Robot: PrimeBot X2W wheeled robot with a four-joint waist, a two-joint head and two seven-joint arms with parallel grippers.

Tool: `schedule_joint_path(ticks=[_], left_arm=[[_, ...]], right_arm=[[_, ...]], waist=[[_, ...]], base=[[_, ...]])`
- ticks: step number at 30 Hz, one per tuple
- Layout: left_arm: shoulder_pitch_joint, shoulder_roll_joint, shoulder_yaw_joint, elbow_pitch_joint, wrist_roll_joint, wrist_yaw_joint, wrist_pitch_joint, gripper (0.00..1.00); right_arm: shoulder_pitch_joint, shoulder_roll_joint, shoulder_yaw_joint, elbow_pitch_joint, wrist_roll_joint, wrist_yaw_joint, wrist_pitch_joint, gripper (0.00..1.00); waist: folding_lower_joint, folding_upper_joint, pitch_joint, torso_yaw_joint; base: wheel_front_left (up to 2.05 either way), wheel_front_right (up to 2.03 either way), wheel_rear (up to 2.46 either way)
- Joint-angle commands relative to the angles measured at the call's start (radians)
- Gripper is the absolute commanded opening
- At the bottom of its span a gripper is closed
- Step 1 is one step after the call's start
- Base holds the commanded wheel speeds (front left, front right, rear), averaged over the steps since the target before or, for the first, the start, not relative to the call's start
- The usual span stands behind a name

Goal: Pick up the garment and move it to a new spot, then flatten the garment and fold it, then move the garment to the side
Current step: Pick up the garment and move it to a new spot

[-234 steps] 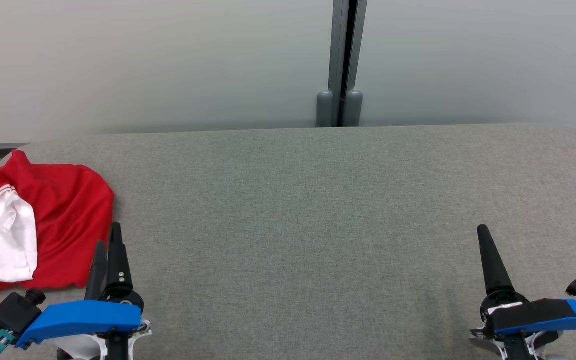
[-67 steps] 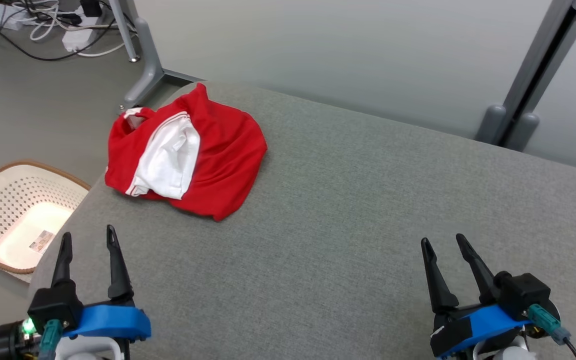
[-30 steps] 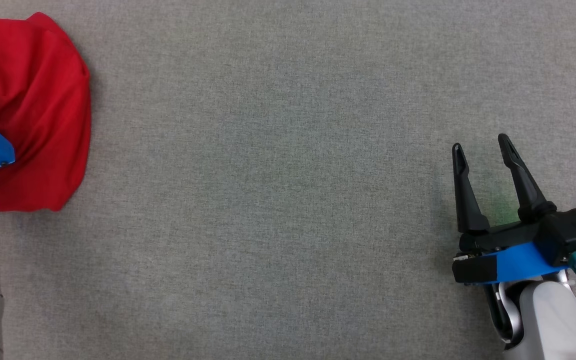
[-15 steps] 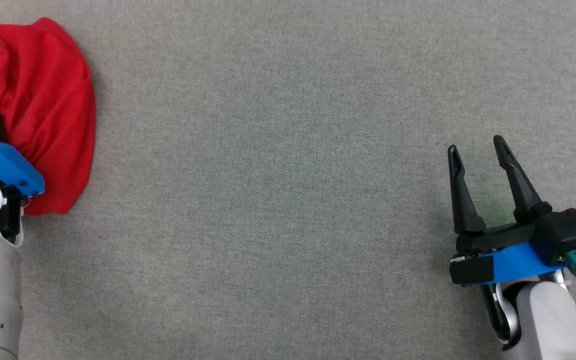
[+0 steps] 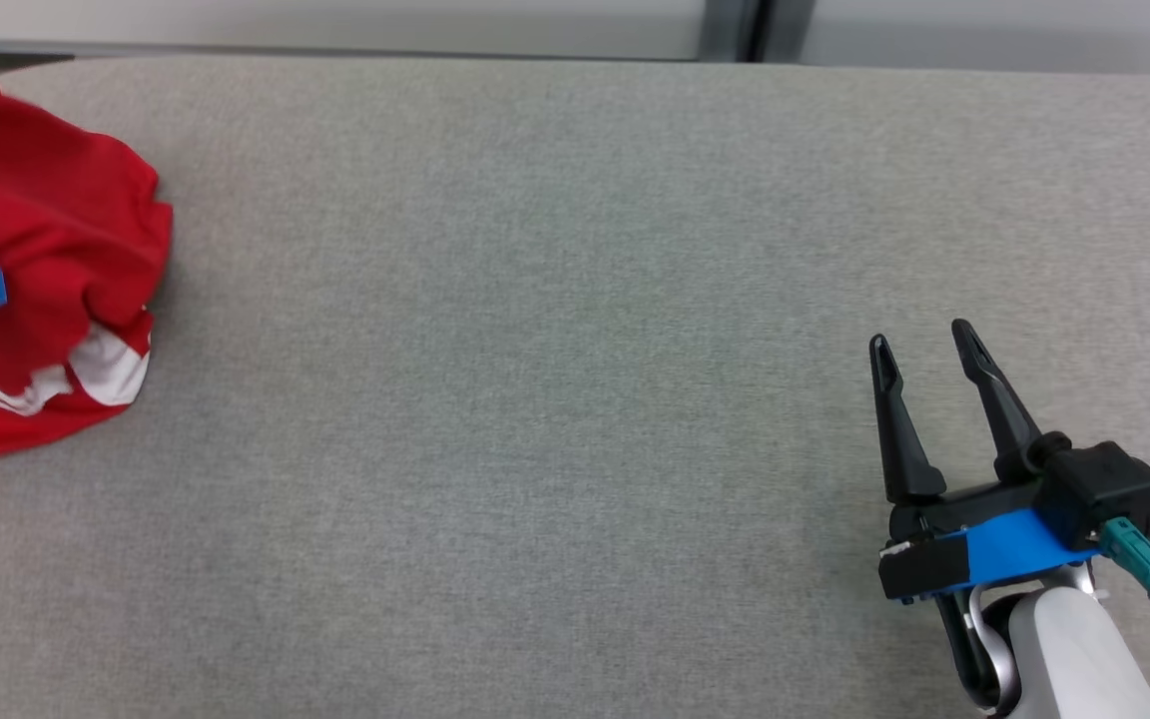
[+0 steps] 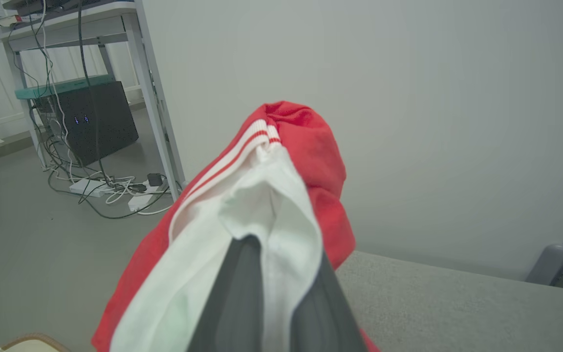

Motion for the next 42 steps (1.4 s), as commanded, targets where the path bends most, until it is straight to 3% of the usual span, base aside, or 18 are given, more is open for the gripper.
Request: schedule_joint_path(ticks=[1,10,22,31,42], left_arm=[[-0.022,-0.006,-0.004,-0.018,0.003,-0.005,-0.007,0.00],[-0.083,-0.019,-0.084,-0.300,0.044,-0.011,-0.005,0.00],[-0.155,-0.082,-0.227,-0.621,0.046,-0.017,0.141,0.00],[-0.149,-0.148,-0.343,-0.647,0.035,-0.019,0.169,0.00],[0.077,-0.218,-0.445,-0.566,0.013,-0.012,0.108,0.00]], right_arm=[[0.013,-0.005,0.000,0.002,0.003,0.000,-0.005,1.00],[0.024,-0.004,0.015,0.025,0.063,0.000,-0.009,1.00],[0.033,-0.004,0.035,0.018,0.157,0.000,-0.009,1.00],[0.031,-0.004,0.035,0.006,0.192,0.000,-0.009,1.00],[0.032,-0.004,0.031,0.007,0.182,0.000,-0.009,1.00]], waist=[[0.0002,0.0000,-0.024,-0.023],[0.0002,0.0000,-0.072,-0.123],[0.0002,0.0000,-0.062,-0.348],[0.0002,0.0000,-0.029,-0.437],[0.0002,0.0000,-0.035,-0.394]], base=[[0.00,0.00,0.00],[0.00,0.00,0.00],[0.00,0.00,0.00],[0.00,0.00,0.00],[0.00,0.00,0.00]])
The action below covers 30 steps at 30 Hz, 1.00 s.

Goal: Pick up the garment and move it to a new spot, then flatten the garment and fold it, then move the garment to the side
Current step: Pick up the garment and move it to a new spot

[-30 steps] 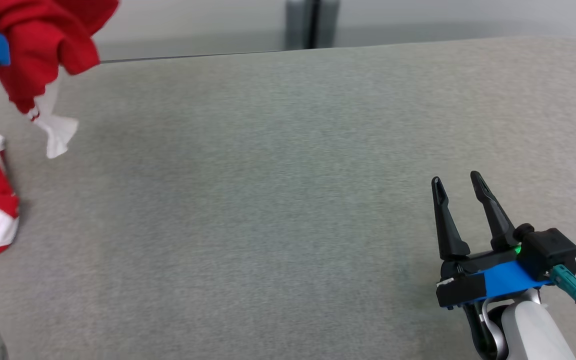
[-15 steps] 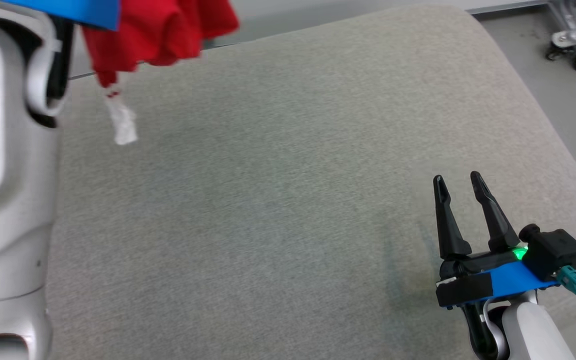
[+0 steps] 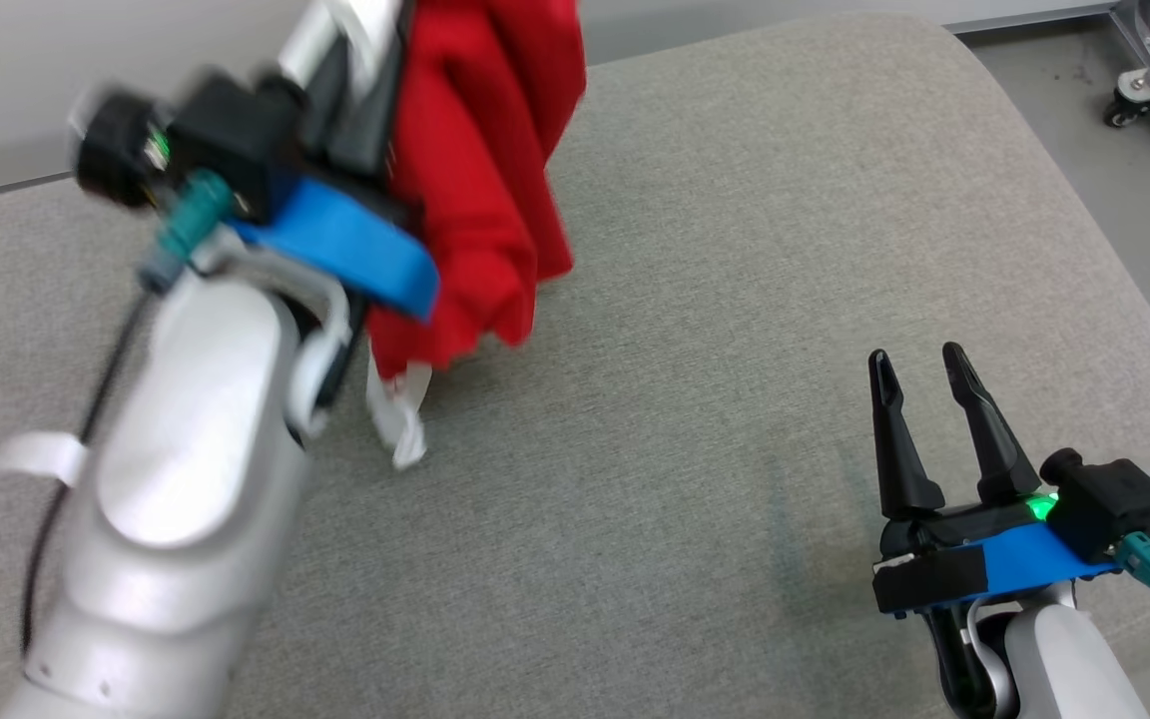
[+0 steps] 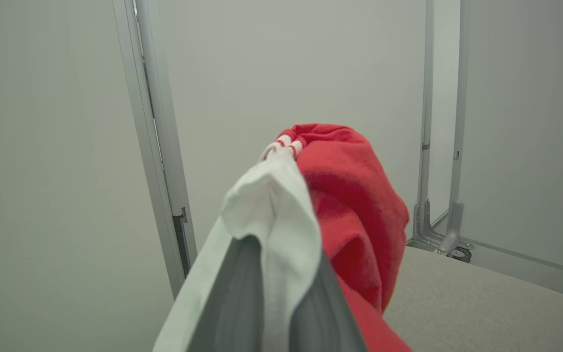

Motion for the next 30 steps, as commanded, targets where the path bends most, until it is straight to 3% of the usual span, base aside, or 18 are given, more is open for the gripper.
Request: schedule_joint_path(ticks=[1,13,14,15,16,23,30], left_arm=[[0.036,-0.006,-0.012,0.013,-0.008,-0.001,-0.012,0.00],[0.297,-0.064,-0.129,0.163,-0.041,-0.006,-0.086,0.00],[0.306,-0.066,-0.138,0.172,-0.040,-0.006,-0.089,0.10],[0.313,-0.072,-0.140,0.177,-0.043,-0.006,-0.096,0.93],[0.317,-0.077,-0.141,0.178,-0.047,-0.005,-0.101,1.00],[0.329,-0.087,-0.106,0.100,-0.046,0.019,-0.128,1.00],[0.406,-0.050,0.014,-0.034,-0.035,0.065,-0.129,1.00]], right_arm=[[0.003,-0.004,0.002,0.001,-0.006,0.000,-0.004,1.00],[0.012,-0.004,-0.003,0.010,-0.029,0.000,-0.004,1.00],[0.013,-0.004,0.000,0.011,-0.032,0.000,-0.004,1.00],[0.014,-0.004,0.001,0.012,-0.032,0.000,-0.004,1.00],[0.017,-0.004,-0.002,0.014,-0.033,0.000,-0.004,1.00],[0.036,-0.004,-0.006,0.028,-0.044,0.000,-0.004,1.00],[0.051,-0.004,-0.008,0.035,-0.053,0.001,-0.004,1.00]], waist=[[0.0000,0.0000,-0.001,0.006],[0.0000,0.0000,-0.028,0.063],[0.0000,0.0000,-0.032,0.069],[0.0000,0.0000,-0.037,0.075],[0.0000,0.0000,-0.043,0.083],[0.0000,0.0000,-0.096,0.144],[0.0000,0.0000,-0.137,0.197]], base=[[0.00,0.00,0.00],[0.00,0.00,0.00],[0.00,0.00,0.00],[0.00,0.00,0.00],[0.00,0.00,0.00],[0.00,0.00,0.00],[0.00,0.00,0.00]])
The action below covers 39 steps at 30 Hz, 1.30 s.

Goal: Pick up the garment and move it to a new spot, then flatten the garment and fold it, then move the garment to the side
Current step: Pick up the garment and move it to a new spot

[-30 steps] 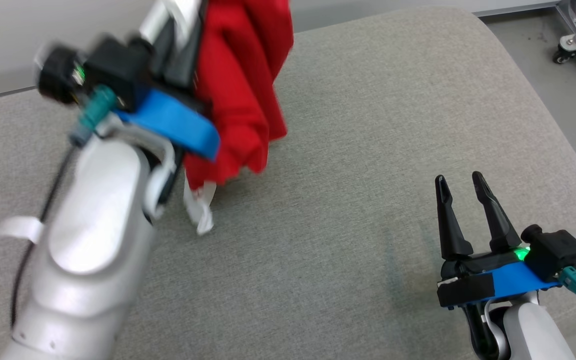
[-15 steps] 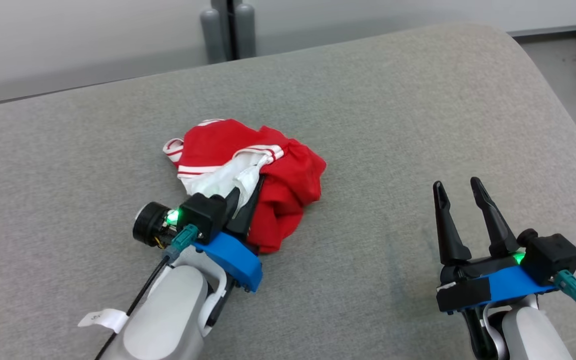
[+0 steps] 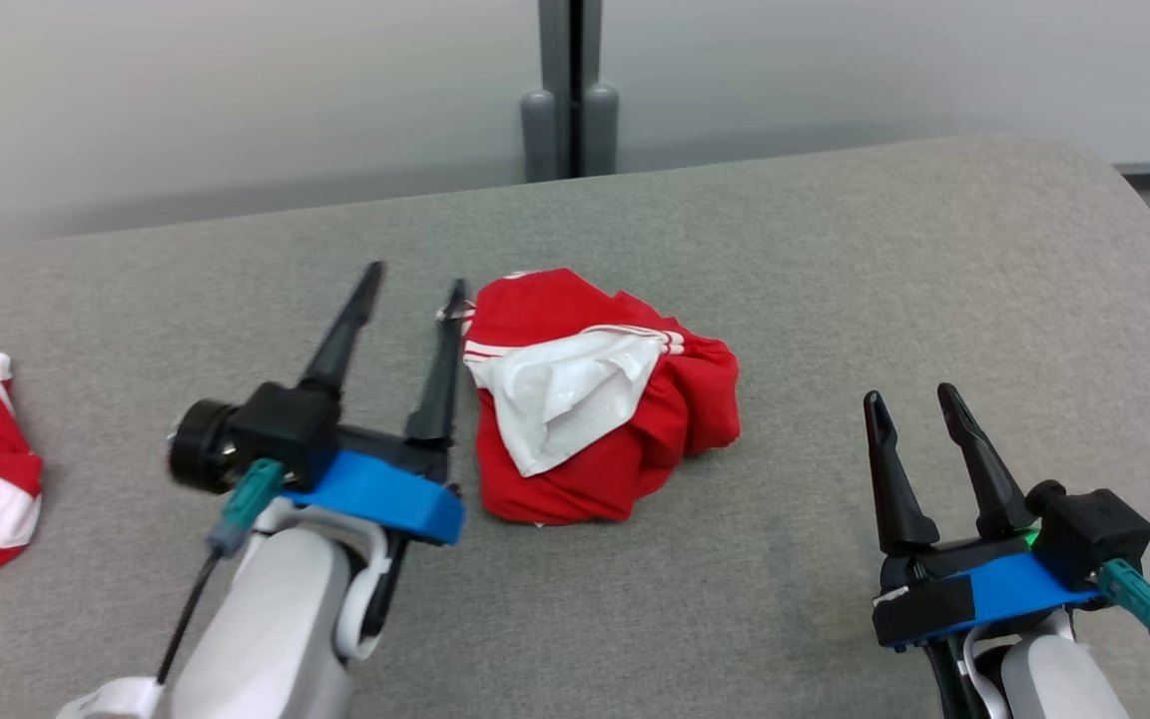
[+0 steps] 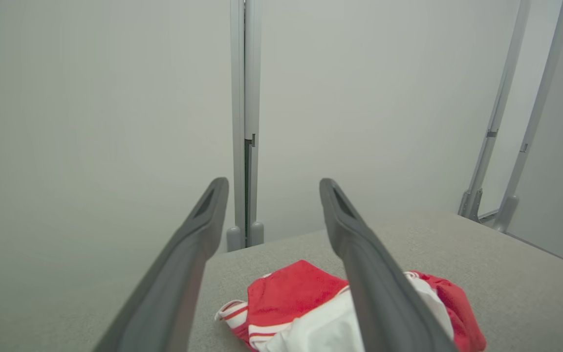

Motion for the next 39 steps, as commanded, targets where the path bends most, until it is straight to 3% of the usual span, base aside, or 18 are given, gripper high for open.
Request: schedule_joint_path(ticks=[1,11,21,39], left_arm=[[0.025,0.013,0.025,-0.018,0.009,0.011,-0.005,1.00],[0.187,0.047,0.197,-0.111,0.029,0.054,-0.005,1.00],[0.328,0.038,0.317,-0.158,0.048,0.069,-0.005,1.00],[0.437,-0.005,0.374,-0.154,0.108,0.039,-0.005,1.00]], right_arm=[[0.015,-0.004,-0.003,0.002,-0.010,0.001,-0.004,1.00],[0.039,-0.004,-0.020,0.013,-0.027,0.001,-0.004,1.00],[0.068,-0.004,-0.026,0.026,-0.032,0.001,-0.004,1.00],[0.098,-0.004,-0.025,0.064,-0.037,0.001,-0.004,1.00]], waist=[[0.0000,0.0000,-0.005,0.011],[0.0000,0.0000,-0.053,0.079],[0.0000,0.0000,-0.102,0.118],[0.0000,0.0000,-0.146,0.153]], base=[[0.00,0.00,0.00],[0.00,0.00,0.00],[0.00,0.00,0.00],[0.00,0.00,0.00]])
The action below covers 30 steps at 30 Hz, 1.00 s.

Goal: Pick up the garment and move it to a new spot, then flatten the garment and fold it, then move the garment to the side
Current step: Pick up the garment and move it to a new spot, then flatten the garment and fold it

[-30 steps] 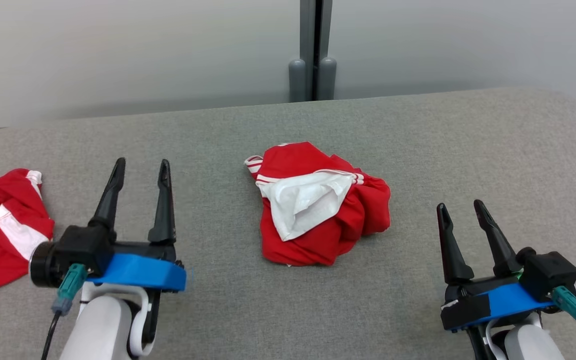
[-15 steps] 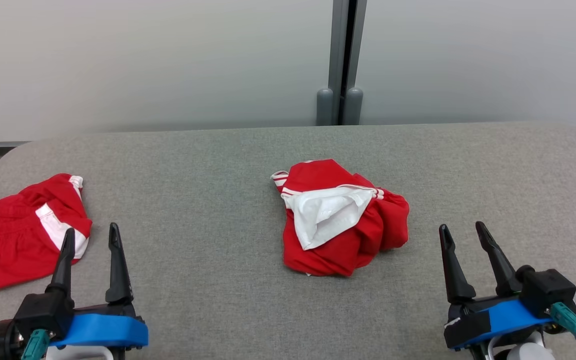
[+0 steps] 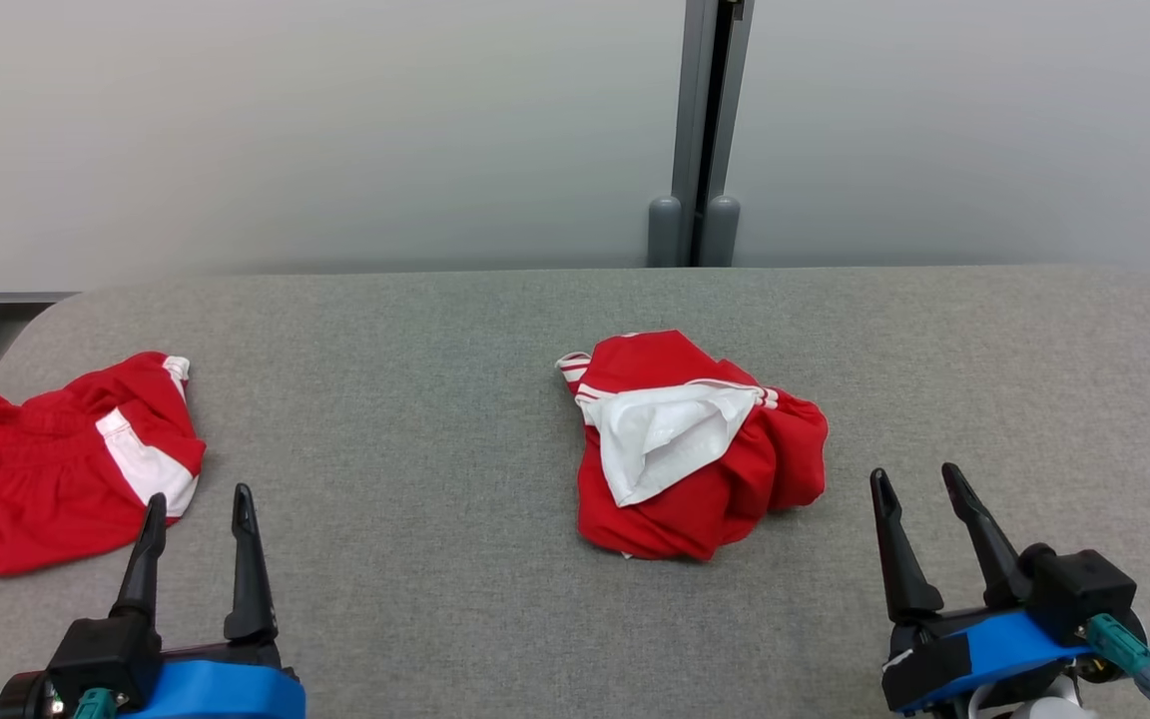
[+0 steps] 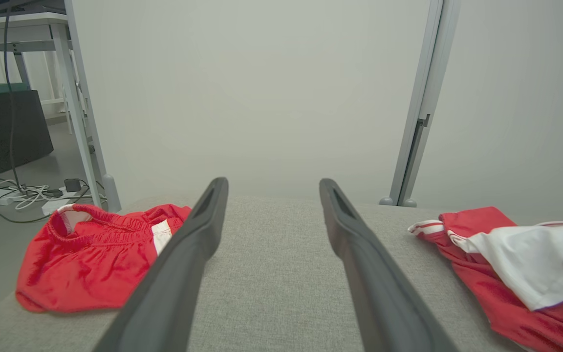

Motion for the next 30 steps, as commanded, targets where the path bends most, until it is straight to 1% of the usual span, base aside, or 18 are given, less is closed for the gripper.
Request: schedule_joint_path(ticks=[1,20,27,30], left_arm=[[0.010,-0.001,0.008,0.004,0.006,-0.002,-0.005,1.00],[-0.004,-0.018,0.033,0.016,0.042,-0.027,-0.005,1.00],[-0.057,-0.027,-0.007,0.024,0.060,-0.050,-0.005,1.00],[-0.095,-0.032,-0.046,0.038,0.070,-0.066,-0.005,1.00]], right_arm=[[0.013,-0.004,0.001,0.004,-0.003,0.001,-0.004,1.00],[-0.005,-0.004,0.011,0.020,0.002,0.001,-0.004,1.00],[-0.020,-0.005,0.025,0.018,0.010,0.001,-0.004,1.00],[-0.027,-0.004,0.029,0.014,0.012,0.001,-0.004,1.00]], waist=[[0.0001,0.0000,-0.001,-0.001],[0.0001,0.0000,0.001,-0.015],[0.0001,0.0000,0.011,-0.045],[0.0001,0.0000,0.023,-0.066]], base=[[0.00,0.00,0.00],[0.00,0.00,0.00],[0.00,0.00,0.00],[0.00,0.00,0.00]])
